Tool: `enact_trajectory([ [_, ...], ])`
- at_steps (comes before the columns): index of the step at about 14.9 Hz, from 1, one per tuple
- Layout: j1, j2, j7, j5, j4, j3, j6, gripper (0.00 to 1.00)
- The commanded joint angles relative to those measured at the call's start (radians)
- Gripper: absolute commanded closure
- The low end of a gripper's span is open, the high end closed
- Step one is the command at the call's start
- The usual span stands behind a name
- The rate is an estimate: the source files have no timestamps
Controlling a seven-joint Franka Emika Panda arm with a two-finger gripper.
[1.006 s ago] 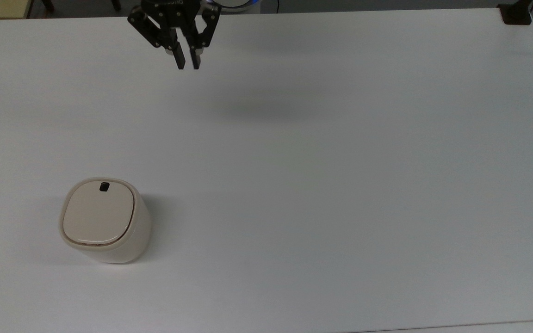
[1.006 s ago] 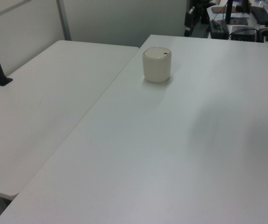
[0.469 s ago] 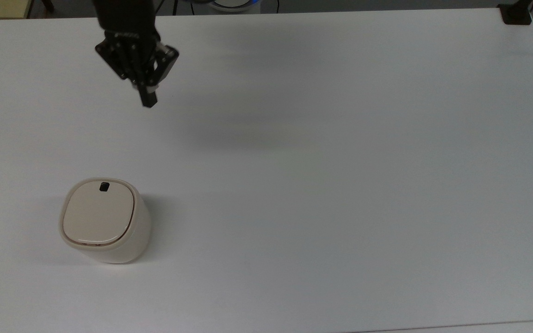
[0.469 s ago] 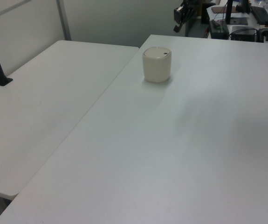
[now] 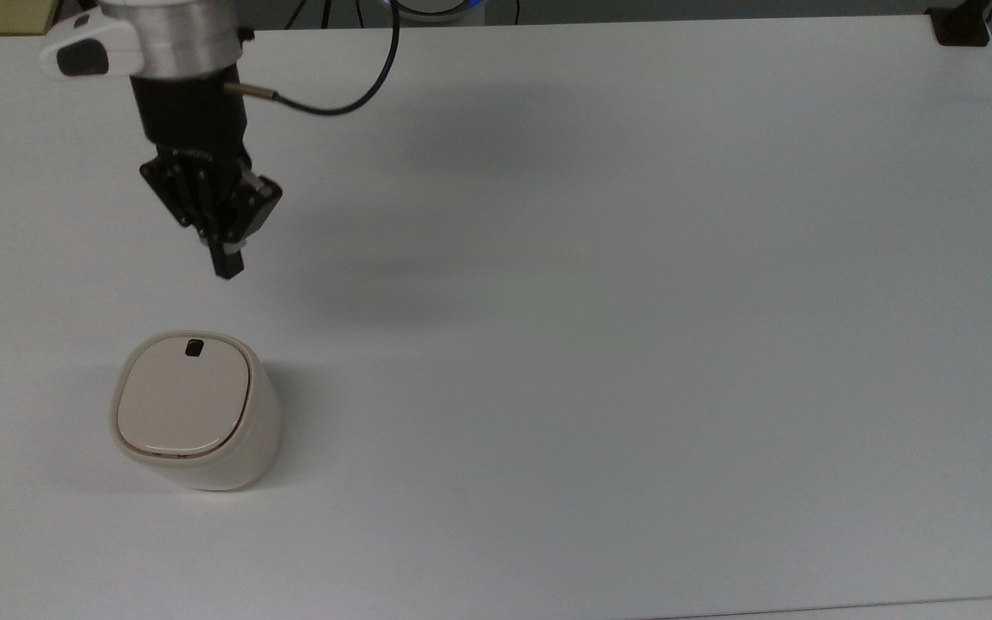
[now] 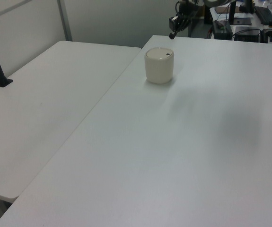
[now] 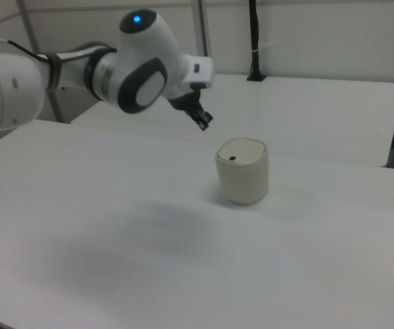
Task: Open the trash bin
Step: 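Move the gripper over the cream bin and lower it to the lid tab, then hook the lid tab with the gripper and lift the lid upward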
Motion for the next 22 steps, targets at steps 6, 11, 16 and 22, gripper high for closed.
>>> enact_trajectory([
  [6, 0.012, 0.135, 0.032, -0.001, -0.004, -0.044, 0.251, 1.0],
  [11, 0.015, 0.185, 0.032, -0.056, -0.007, -0.057, 0.282, 1.0],
  [16, 0.009, 0.201, 0.035, -0.092, -0.007, -0.057, 0.285, 1.0],
  [22, 0.006, 0.025, 0.17, -0.087, 0.002, -0.028, 0.109, 1.0],
])
